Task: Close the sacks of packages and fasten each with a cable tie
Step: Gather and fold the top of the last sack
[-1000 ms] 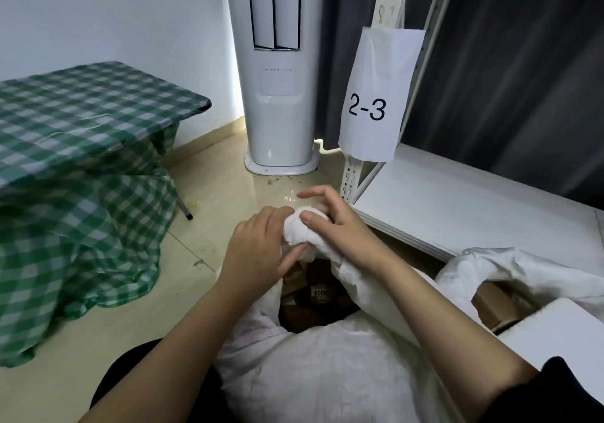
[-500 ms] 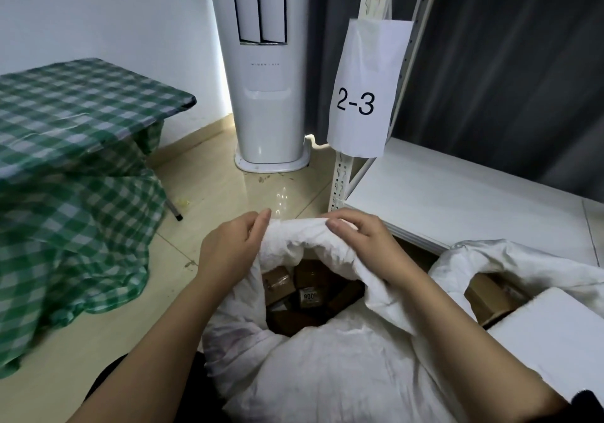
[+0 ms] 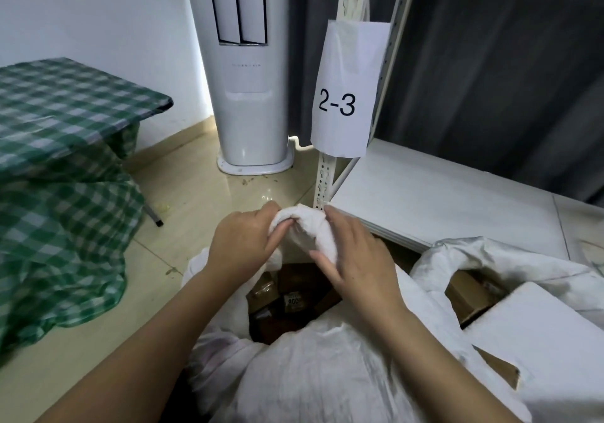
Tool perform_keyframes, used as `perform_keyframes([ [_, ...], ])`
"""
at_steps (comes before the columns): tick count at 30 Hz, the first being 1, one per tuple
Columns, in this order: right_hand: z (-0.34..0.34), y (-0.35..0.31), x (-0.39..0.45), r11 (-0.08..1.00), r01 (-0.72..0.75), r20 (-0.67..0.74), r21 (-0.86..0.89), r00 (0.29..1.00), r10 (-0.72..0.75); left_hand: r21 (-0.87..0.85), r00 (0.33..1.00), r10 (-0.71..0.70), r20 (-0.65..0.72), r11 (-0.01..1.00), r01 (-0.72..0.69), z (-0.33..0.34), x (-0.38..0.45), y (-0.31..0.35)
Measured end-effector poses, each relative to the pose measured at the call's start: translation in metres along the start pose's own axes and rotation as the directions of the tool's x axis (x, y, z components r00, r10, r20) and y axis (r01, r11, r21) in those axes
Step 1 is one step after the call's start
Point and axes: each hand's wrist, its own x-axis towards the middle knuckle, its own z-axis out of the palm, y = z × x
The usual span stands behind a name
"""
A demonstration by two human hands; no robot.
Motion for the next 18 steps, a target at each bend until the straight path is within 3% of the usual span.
perform_keyframes([
  [2,0.002,0.011,-0.01,1.0,-0.006,-0.026,0.019,1.0,0.007,-0.082,0.994,-0.048,0.094,0.995,0.056,0.004,-0.002,0.0],
  [4,-0.001,0.023,-0.008,0.957,-0.052,0.012,0.287,0.999,0.05,-0.172,0.975,-0.099,0.197,0.976,0.134,0.004,-0.001,-0.002],
  [6,-0.005,0.027,0.002,0.796,-0.164,0.127,0.583,0.986,0.11,-0.228,0.975,-0.118,0.186,0.96,0.16,-0.001,0.001,-0.006],
  [10,-0.009,0.019,0.023,0.549,-0.325,0.292,0.77,0.945,0.149,-0.128,1.0,0.008,-0.024,0.992,-0.011,-0.006,0.005,0.0],
  [13,-0.006,0.008,0.031,0.49,-0.303,0.282,0.817,0.952,0.117,-0.087,0.979,0.195,0.058,0.978,-0.189,-0.002,0.011,0.019],
  [15,-0.006,0.006,0.03,0.51,-0.291,0.275,0.809,0.955,0.109,0.004,0.964,0.253,0.083,0.967,-0.255,0.005,0.013,0.02],
  [17,-0.008,0.007,0.023,0.735,-0.246,0.255,0.632,0.961,0.102,0.074,0.966,0.251,0.054,0.964,-0.255,0.01,0.016,0.012],
  [18,-0.009,0.009,0.016,0.877,-0.213,0.243,0.43,0.963,0.115,0.087,0.976,0.217,0.037,0.972,-0.219,0.01,0.017,0.008],
])
